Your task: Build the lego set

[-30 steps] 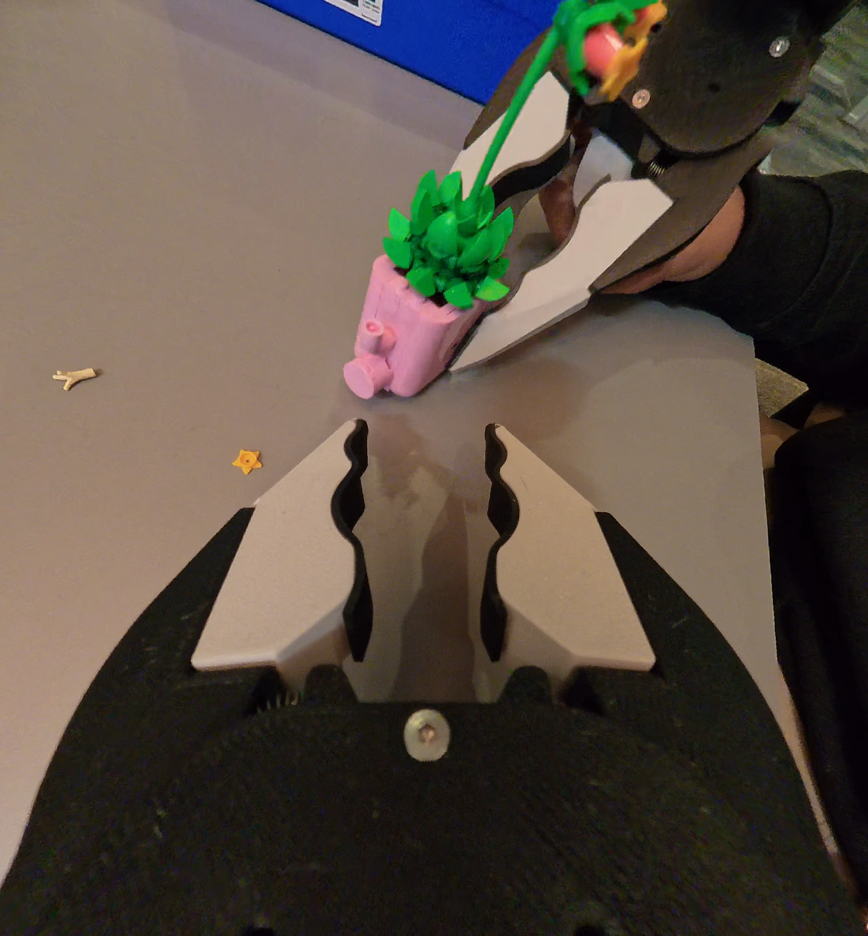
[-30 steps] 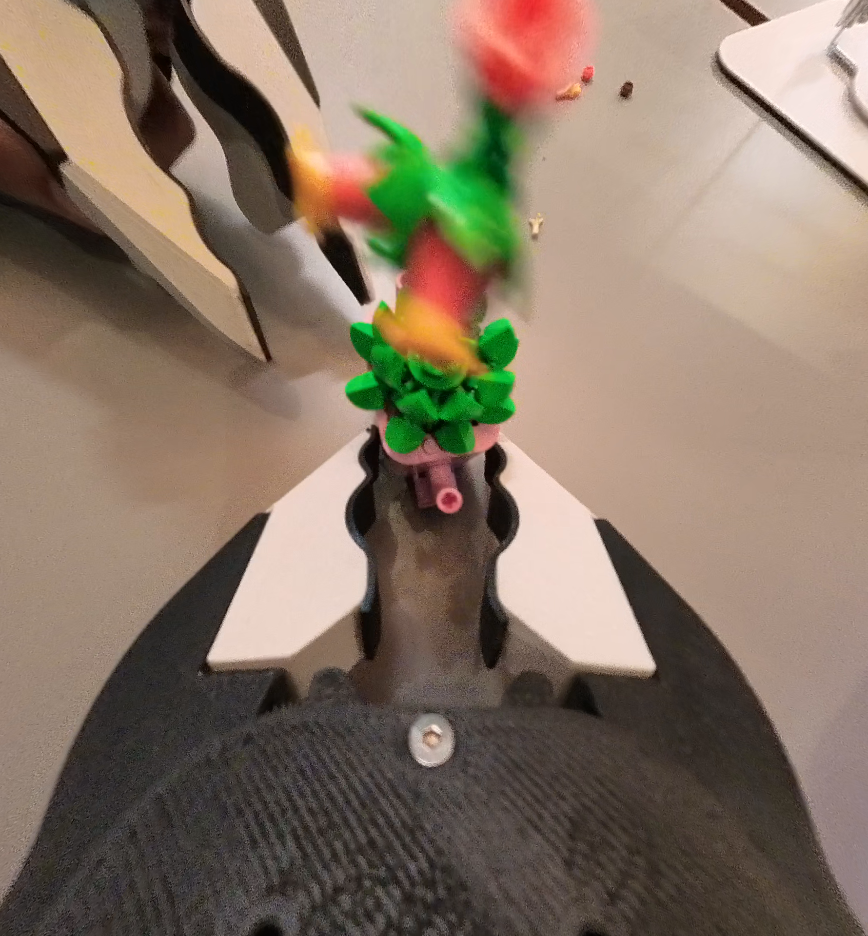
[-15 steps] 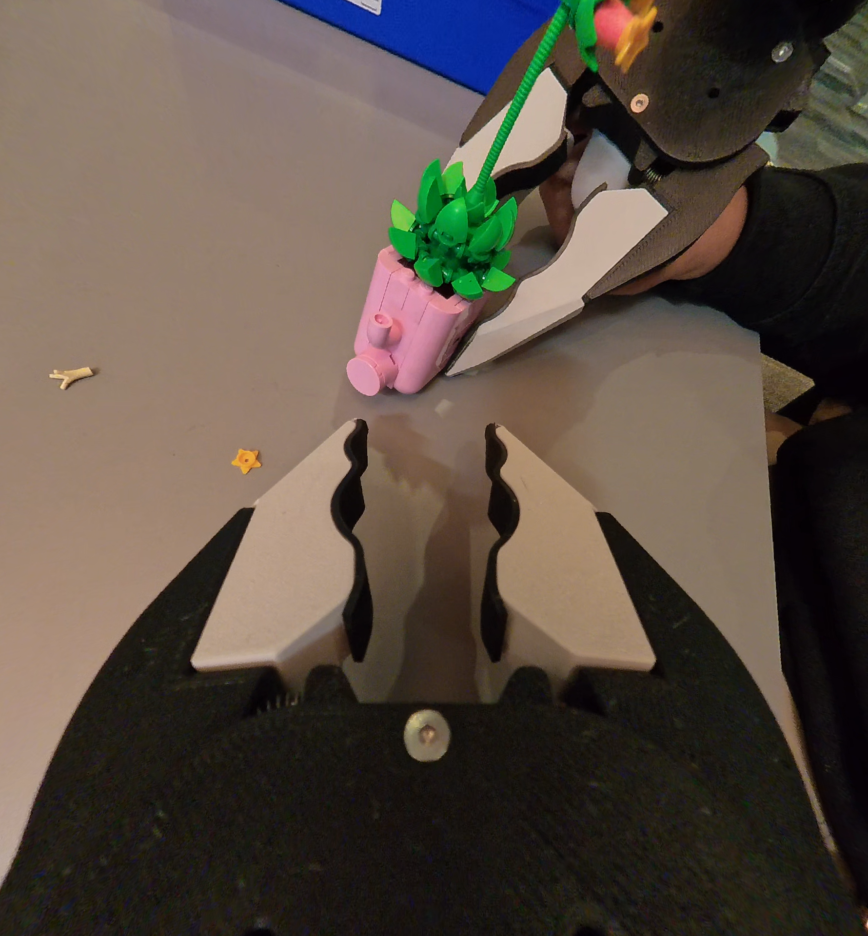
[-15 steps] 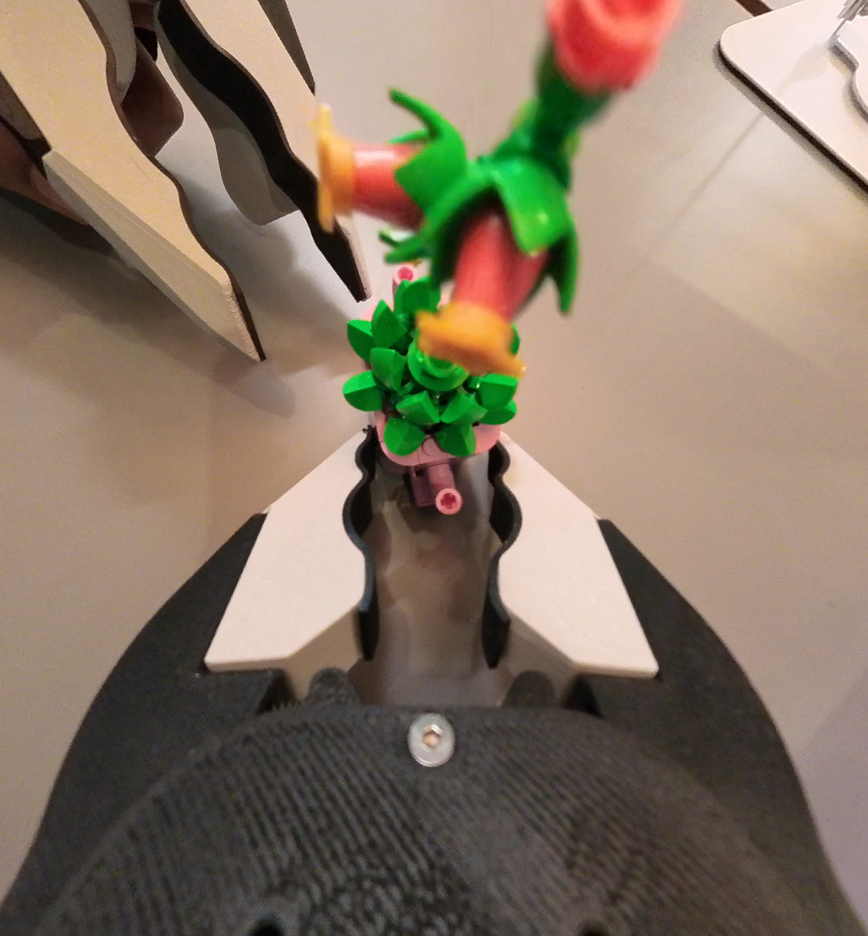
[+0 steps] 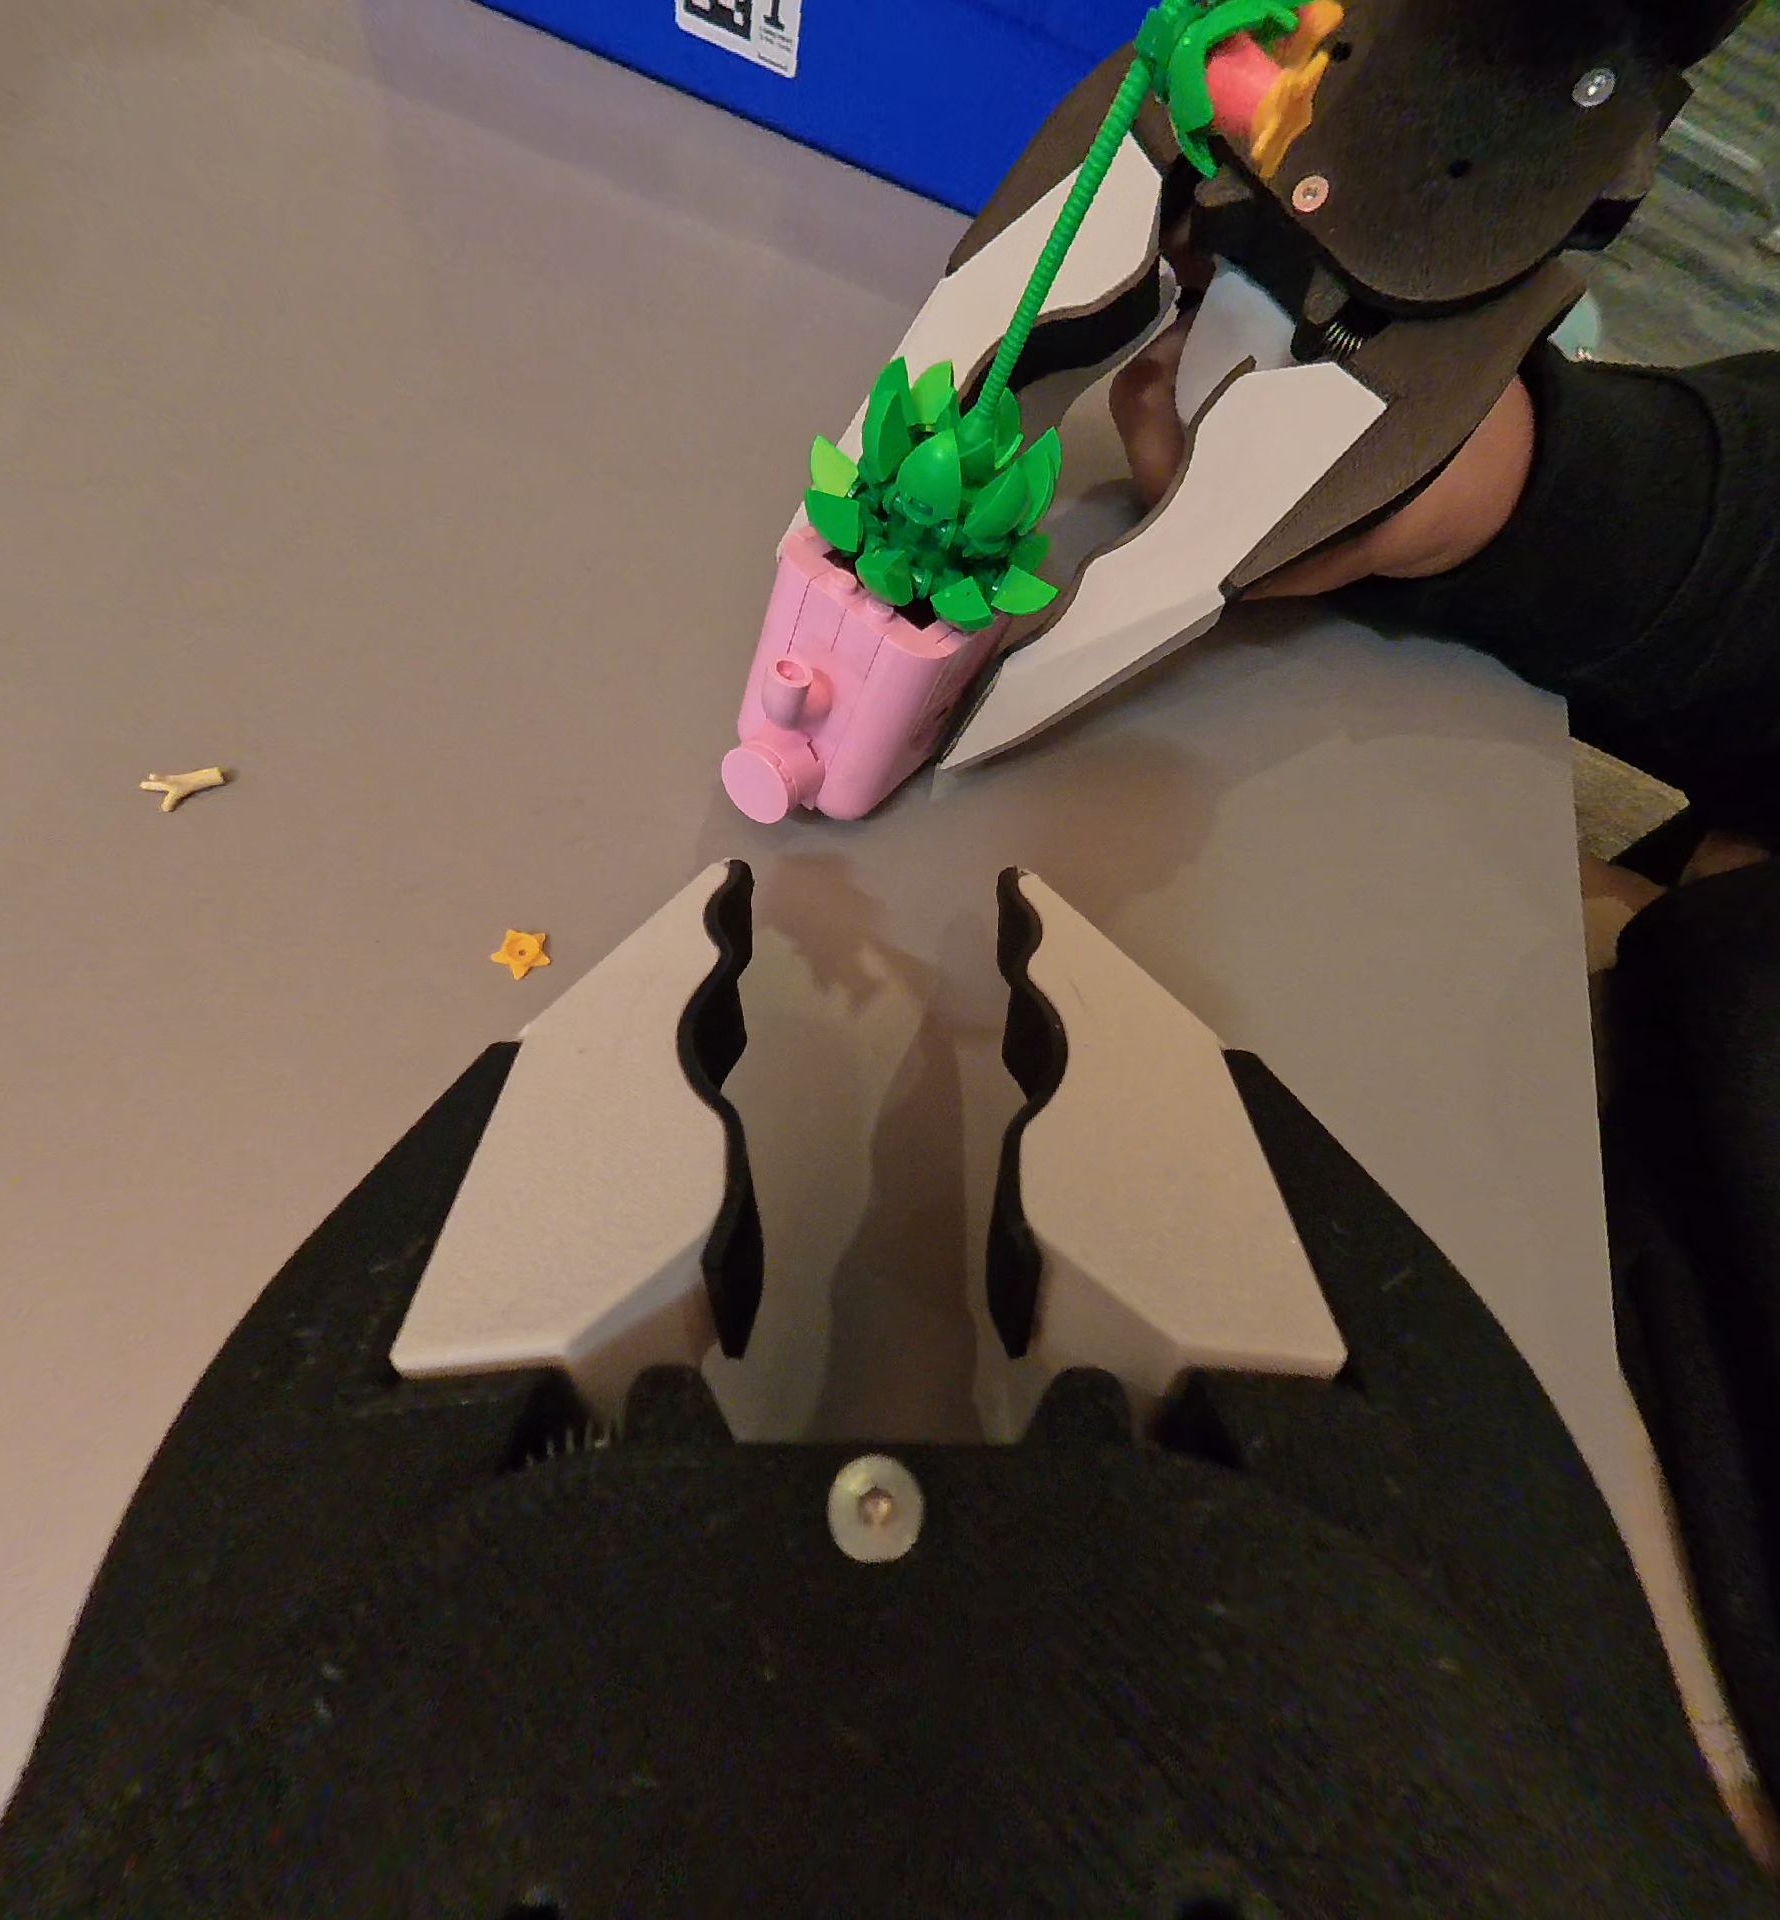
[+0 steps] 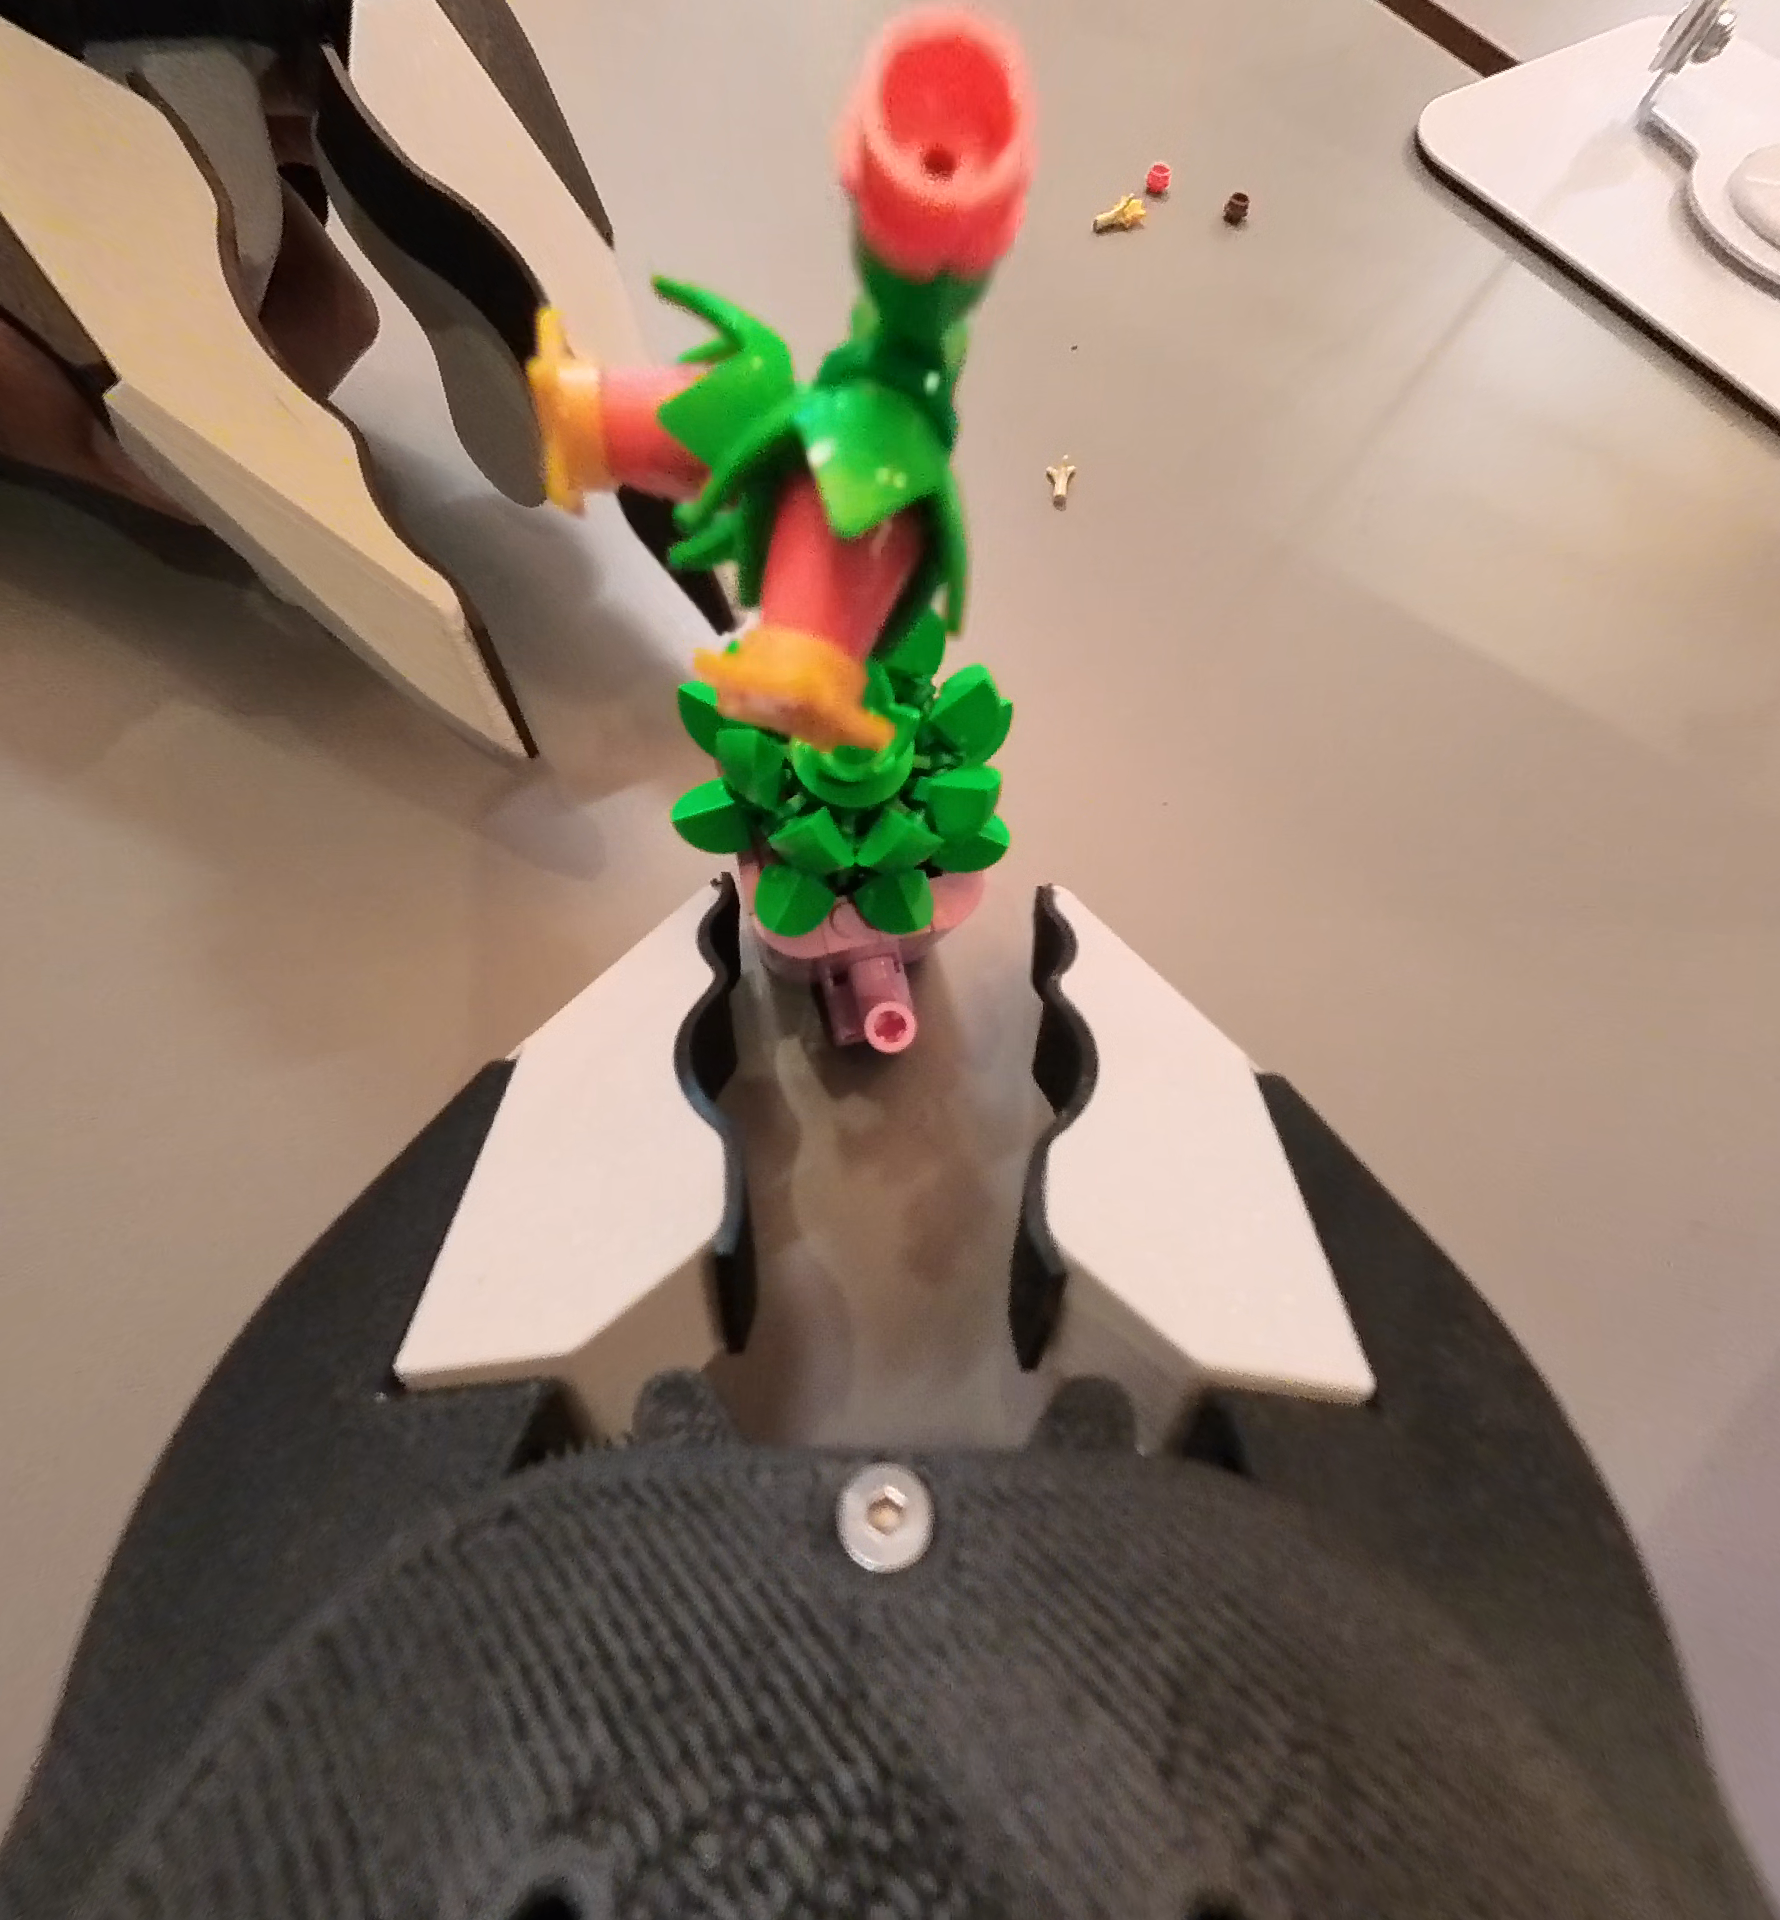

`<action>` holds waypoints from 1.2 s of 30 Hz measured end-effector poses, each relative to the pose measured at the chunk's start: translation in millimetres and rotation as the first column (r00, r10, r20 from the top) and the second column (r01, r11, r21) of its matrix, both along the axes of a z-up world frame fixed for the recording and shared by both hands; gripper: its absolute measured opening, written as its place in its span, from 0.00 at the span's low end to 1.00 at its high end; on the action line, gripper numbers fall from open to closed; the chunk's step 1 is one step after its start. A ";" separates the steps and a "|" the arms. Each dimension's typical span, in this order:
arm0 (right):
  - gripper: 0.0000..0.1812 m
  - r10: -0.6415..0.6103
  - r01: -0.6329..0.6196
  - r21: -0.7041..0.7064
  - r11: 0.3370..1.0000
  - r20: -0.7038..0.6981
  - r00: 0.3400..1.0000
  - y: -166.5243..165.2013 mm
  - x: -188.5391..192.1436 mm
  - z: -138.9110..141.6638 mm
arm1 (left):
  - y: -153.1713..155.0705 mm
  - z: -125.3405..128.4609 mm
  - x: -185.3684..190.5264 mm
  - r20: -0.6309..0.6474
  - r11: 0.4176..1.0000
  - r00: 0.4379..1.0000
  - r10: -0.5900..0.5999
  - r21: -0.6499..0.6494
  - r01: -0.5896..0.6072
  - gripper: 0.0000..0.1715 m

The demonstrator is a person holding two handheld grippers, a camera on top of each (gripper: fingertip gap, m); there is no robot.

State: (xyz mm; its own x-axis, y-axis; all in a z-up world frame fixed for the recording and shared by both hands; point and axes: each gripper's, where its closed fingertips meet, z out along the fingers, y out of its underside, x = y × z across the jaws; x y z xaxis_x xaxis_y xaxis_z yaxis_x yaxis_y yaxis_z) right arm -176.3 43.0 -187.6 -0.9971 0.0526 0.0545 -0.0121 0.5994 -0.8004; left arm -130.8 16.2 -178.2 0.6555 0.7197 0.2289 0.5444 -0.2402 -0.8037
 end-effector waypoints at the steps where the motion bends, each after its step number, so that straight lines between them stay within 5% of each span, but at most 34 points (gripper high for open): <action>1: 0.31 -0.002 0.002 0.001 1.000 0.000 1.000 0.0 -0.3 -0.2 | -0.2 0.2 -0.1 0.000 1.000 1.000 0.001 0.002 -0.001 0.27; 17: 0.37 -0.020 0.020 -0.007 1.000 0.008 1.000 0.0 -3.9 1.0 | -1.1 0.5 -1.3 0.001 1.000 1.000 0.009 0.004 -0.009 0.28; 29: 0.70 -0.104 0.095 -0.149 0.984 -0.054 0.993 16.7 -39.6 24.3 | -14.6 26.4 -13.2 -0.211 0.996 0.974 0.084 0.003 -0.085 0.44; 36: 0.72 0.030 -0.034 -0.129 0.991 -0.029 0.999 13.5 -19.7 20.7 | -14.9 26.8 -17.8 -0.221 0.995 0.971 0.094 -0.002 -0.097 0.48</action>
